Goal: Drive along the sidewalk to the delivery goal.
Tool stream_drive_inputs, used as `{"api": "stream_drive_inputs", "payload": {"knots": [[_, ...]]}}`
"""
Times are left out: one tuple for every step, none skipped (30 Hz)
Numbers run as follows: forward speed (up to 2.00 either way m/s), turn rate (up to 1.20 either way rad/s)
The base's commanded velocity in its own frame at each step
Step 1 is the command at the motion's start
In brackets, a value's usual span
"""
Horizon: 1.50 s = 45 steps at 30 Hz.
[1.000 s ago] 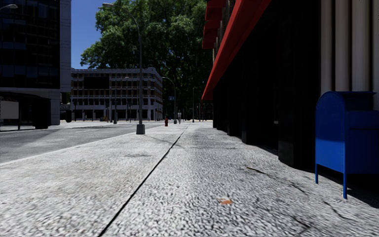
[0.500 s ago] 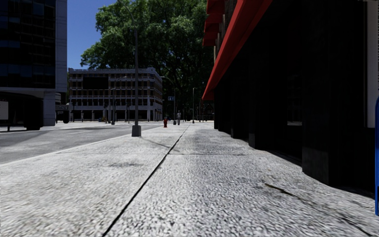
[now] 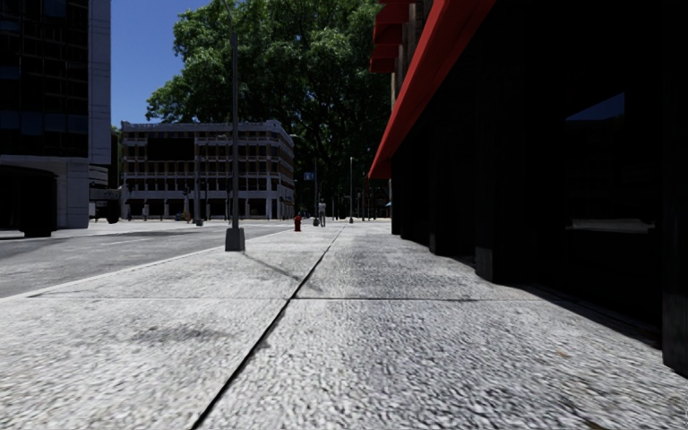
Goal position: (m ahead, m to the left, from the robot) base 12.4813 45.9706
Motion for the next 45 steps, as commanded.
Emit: {"api": "stream_drive_inputs", "payload": {"knots": [[2.0,0.0],[2.0,0.0],[2.0,0.0],[2.0,0.0],[2.0,0.0],[2.0,0.0],[2.0,0.0],[2.0,0.0],[2.0,0.0],[2.0,0.0],[2.0,0.0],[2.0,0.0],[2.0,0.0],[2.0,0.0],[2.0,0.0],[2.0,0.0],[2.0,0.0],[2.0,0.0],[2.0,0.0],[2.0,0.0],[2.0,0.0],[2.0,0.0],[2.0,0.0],[2.0,0.0],[2.0,0.0],[2.0,0.0],[2.0,0.0],[2.0,0.0],[2.0,0.0],[2.0,0.0],[2.0,0.0],[2.0,0.0],[2.0,0.0],[2.0,0.0],[2.0,0.0],[2.0,0.0],[2.0,0.0],[2.0,0.0],[2.0,0.0],[2.0,0.0],[2.0,0.0],[2.0,0.0],[2.0,0.0],[2.0,0.0],[2.0,0.0]]}}
